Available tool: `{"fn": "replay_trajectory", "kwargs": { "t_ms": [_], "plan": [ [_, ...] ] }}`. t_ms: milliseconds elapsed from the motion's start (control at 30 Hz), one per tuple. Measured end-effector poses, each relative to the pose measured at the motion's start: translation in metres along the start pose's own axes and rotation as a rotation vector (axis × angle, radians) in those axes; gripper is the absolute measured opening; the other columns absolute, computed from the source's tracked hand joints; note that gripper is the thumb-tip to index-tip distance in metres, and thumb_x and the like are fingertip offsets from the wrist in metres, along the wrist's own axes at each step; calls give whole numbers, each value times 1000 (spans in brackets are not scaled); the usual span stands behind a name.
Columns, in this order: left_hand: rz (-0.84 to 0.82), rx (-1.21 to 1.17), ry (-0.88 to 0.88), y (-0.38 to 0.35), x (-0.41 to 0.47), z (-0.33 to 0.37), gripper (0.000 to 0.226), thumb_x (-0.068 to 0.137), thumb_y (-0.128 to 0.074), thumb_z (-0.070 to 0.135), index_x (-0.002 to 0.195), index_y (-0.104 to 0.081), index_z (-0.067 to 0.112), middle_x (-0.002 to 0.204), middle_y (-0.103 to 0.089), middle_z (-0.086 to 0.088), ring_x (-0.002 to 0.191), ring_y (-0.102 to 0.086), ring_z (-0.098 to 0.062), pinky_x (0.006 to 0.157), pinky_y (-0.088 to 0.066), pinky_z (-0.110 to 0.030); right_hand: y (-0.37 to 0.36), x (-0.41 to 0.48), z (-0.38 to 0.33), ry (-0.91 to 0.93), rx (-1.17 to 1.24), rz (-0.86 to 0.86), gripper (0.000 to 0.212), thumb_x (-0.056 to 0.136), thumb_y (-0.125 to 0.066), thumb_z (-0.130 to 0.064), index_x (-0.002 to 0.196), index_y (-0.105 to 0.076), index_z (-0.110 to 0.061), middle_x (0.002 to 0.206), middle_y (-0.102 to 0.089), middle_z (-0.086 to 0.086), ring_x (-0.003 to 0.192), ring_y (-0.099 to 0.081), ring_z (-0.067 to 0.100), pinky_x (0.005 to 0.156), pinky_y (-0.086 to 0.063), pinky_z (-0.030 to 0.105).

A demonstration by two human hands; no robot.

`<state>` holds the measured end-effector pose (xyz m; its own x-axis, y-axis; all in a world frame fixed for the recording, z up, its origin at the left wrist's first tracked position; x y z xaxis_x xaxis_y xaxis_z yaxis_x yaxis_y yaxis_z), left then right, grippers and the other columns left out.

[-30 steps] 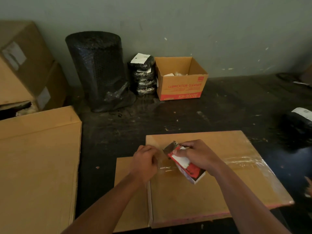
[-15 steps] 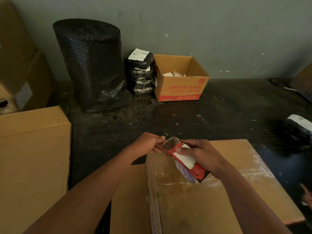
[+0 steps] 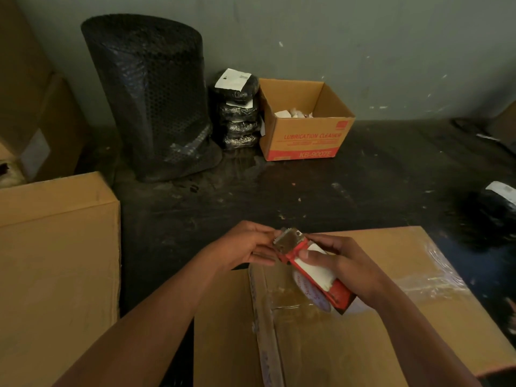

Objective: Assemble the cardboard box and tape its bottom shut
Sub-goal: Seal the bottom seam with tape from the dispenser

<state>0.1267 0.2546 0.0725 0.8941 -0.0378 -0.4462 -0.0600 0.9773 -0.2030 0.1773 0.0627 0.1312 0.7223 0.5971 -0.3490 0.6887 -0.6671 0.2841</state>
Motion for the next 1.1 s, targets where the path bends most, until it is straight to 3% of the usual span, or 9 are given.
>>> {"fn": "replay_trajectory", "kwargs": {
  "t_ms": [200, 367, 600, 767, 933, 1100],
  "plan": [
    [110, 236, -194, -3, -5, 3, 25, 91, -70, 0, 114, -73, 9, 103, -78, -6, 92, -76, -17, 72, -62, -28, 0, -8, 2, -4, -37, -3, 30, 90, -78, -25, 119, -78, -32, 103, -81, -5, 89, -76, 16, 72, -57, 25],
    [216, 253, -267, -4, 0, 4, 16, 90, -71, -1, 104, -75, 5, 96, -79, -10, 90, -77, -20, 78, -64, -36, 0, -10, 2, -16, -12, 28, 30, 89, -79, -29, 118, -78, -32, 103, -81, -4, 91, -77, 21, 77, -59, 34],
    [242, 367, -230, -4, 11, 13, 9, 91, -72, 4, 95, -78, 8, 88, -79, -6, 84, -77, -16, 81, -63, -36, -5, -17, 4, -65, 64, 60, 19, 93, -74, -27, 111, -80, -27, 95, -81, 0, 81, -75, 16, 69, -55, 27],
    [195, 449, -180, -1, 21, 16, 9, 88, -74, 3, 88, -78, 10, 84, -79, -8, 82, -77, -20, 82, -63, -43, -12, -15, 0, -138, 100, 72, 15, 95, -73, -29, 103, -81, -20, 88, -82, 5, 78, -76, 21, 70, -57, 32],
    [205, 472, -180, 13, 22, 25, 6, 92, -71, 5, 91, -76, 9, 85, -78, -9, 81, -77, -19, 76, -64, -37, -16, -11, 0, -155, 76, 80, 18, 93, -74, -36, 103, -82, -23, 89, -82, 4, 85, -78, 27, 80, -61, 41],
    [199, 444, -206, 27, 20, 26, 6, 93, -71, 6, 98, -74, 7, 86, -77, -11, 83, -76, -23, 77, -64, -39, -26, -17, 1, -121, 77, 92, 16, 95, -73, -30, 109, -80, -28, 89, -82, 0, 77, -76, 16, 65, -58, 26]
  ]
}}
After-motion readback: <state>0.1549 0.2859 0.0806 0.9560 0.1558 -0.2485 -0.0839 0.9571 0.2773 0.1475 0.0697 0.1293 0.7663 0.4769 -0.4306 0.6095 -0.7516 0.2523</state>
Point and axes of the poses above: each hand's wrist, its own x-axis towards the middle knuckle, its own y-axis out of the back of the hand, z = x × y, the point moved 4 cm from there along x, towards the middle knuckle
